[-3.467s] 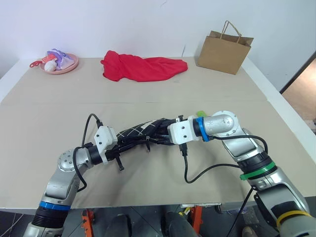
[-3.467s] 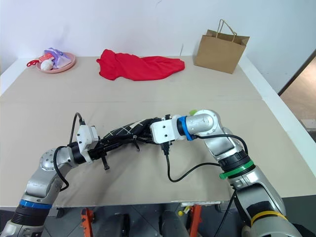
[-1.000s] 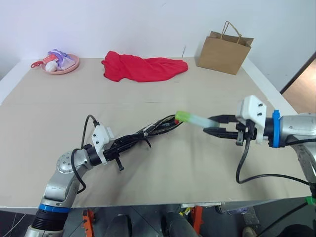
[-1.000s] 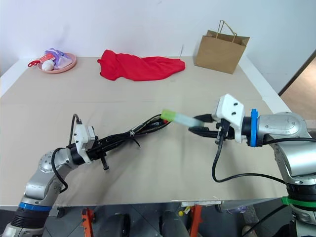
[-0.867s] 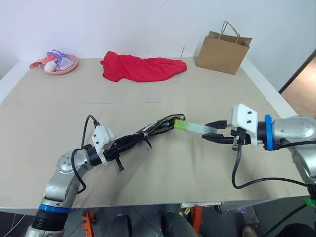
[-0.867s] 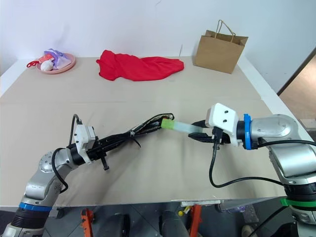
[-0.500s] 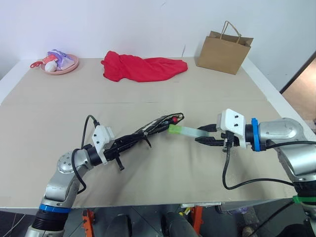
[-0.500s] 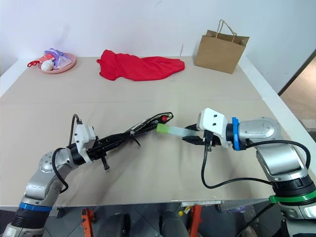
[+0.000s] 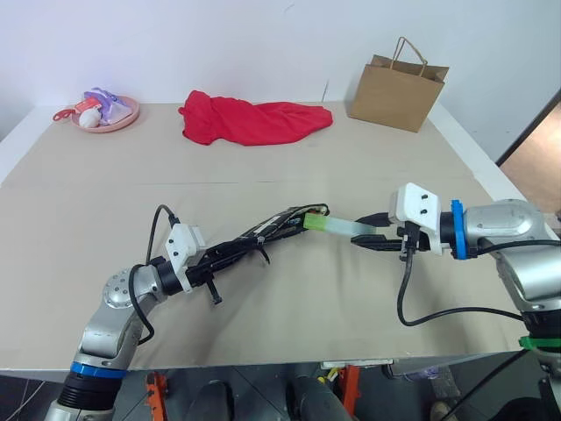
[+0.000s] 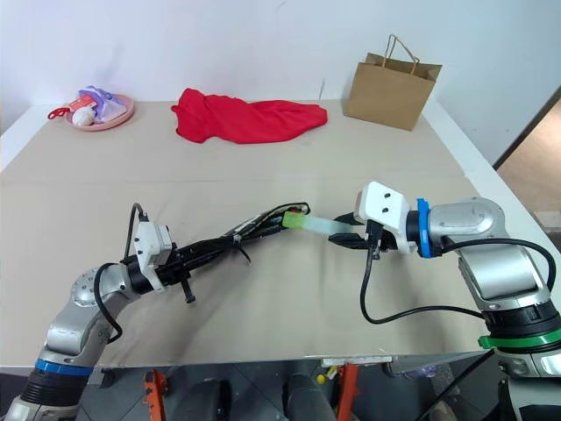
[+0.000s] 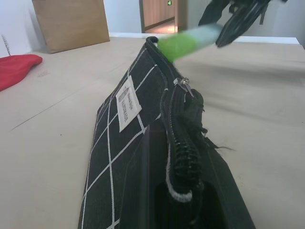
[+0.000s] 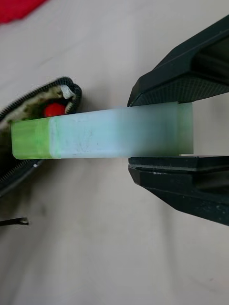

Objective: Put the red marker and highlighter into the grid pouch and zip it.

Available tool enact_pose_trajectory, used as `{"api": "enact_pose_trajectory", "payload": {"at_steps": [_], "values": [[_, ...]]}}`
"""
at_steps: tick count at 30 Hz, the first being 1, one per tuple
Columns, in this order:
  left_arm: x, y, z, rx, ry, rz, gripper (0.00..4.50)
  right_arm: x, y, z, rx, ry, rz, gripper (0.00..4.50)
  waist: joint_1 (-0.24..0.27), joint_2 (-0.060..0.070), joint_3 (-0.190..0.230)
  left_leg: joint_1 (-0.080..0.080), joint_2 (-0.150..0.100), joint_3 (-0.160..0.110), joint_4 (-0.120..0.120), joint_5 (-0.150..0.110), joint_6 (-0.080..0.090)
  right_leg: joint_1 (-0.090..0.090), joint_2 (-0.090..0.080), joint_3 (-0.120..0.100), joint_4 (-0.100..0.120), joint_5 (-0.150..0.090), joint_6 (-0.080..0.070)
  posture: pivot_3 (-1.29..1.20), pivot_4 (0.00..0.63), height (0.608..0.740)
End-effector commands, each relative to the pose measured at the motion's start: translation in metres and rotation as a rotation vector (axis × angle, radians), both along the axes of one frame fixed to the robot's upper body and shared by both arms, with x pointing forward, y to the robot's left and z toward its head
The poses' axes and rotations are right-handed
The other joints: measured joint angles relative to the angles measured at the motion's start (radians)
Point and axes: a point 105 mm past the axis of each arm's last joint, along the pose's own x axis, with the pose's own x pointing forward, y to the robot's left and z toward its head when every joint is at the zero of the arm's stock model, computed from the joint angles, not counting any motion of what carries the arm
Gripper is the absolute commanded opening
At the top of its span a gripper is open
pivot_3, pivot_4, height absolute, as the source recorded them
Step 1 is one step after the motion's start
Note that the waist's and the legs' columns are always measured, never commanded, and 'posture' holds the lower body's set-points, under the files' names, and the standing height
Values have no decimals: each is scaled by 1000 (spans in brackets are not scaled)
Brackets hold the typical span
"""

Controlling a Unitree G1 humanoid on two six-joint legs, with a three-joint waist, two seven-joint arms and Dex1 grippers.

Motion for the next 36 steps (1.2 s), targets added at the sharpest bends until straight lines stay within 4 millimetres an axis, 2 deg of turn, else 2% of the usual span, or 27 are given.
{"api": "enact_pose_trajectory", "payload": {"at_steps": [1,9,15,18,24,26,27,29,30,31,32,33,36], "values": [[-3,-4,16,-1,-64,-23,0,4,9,8,-36,-50,50,1087,0,0,0,0,0,0,0,0,0,0,0,0,0,0,0,0,150,740],[-6,-7,12,35,-69,-57,0,9,22,-2,-155,-61,138,1087,0,0,0,-1,-1,0,0,0,0,0,-1,0,0,1,-1,0,150,740],[-5,-9,13,34,-71,-66,0,8,61,-5,-235,-117,290,1087,-2,0,0,0,1,0,0,0,0,0,1,-1,0,1,-1,0,150,740],[-5,-9,13,37,-72,-69,0,7,81,2,-222,-147,350,1087,0,0,0,0,2,-1,0,0,0,0,2,-2,1,1,-2,0,150,740],[-4,-5,14,43,-73,-61,0,6,104,14,-185,-183,412,1087,1,0,0,-1,0,-1,0,0,0,0,-1,-2,1,2,-5,0,150,740],[-4,-5,14,43,-74,-60,0,5,107,16,-164,-176,417,2125,1,0,0,-1,0,-1,0,0,0,0,-1,-2,1,2,-4,0,150,740],[-4,-6,14,42,-74,-59,0,6,107,16,-158,-178,411,2367,1,0,0,-1,0,-1,0,0,0,0,-1,-2,1,2,-5,0,150,740],[-4,-6,15,41,-74,-57,0,10,105,17,-158,-194,384,3371,1,0,0,-1,0,-1,0,0,0,0,-1,-2,1,2,-5,0,150,740],[-4,-6,15,40,-74,-56,0,12,101,18,-158,-201,369,3645,1,0,0,-1,0,-2,0,0,0,0,-1,-2,1,2,-5,0,150,740],[-4,-6,15,39,-73,-55,0,14,98,19,-154,-203,355,4151,1,0,0,-1,0,-2,0,0,0,0,-1,-2,1,2,-5,0,150,740],[-4,-5,14,39,-73,-54,0,14,93,21,-151,-200,343,4151,1,0,0,-1,0,-2,0,0,0,0,-1,-2,1,2,-5,0,150,740],[-4,-5,14,39,-72,-54,0,14,89,22,-148,-196,336,4335,1,0,0,-1,0,-1,0,0,0,0,-1,-2,1,2,-5,0,150,740],[-4,-7,14,37,-71,-54,0,14,75,30,-114,-181,302,4335,1,0,0,-1,0,-1,0,0,0,0,-1,-2,1,2,-5,0,150,740]]}}
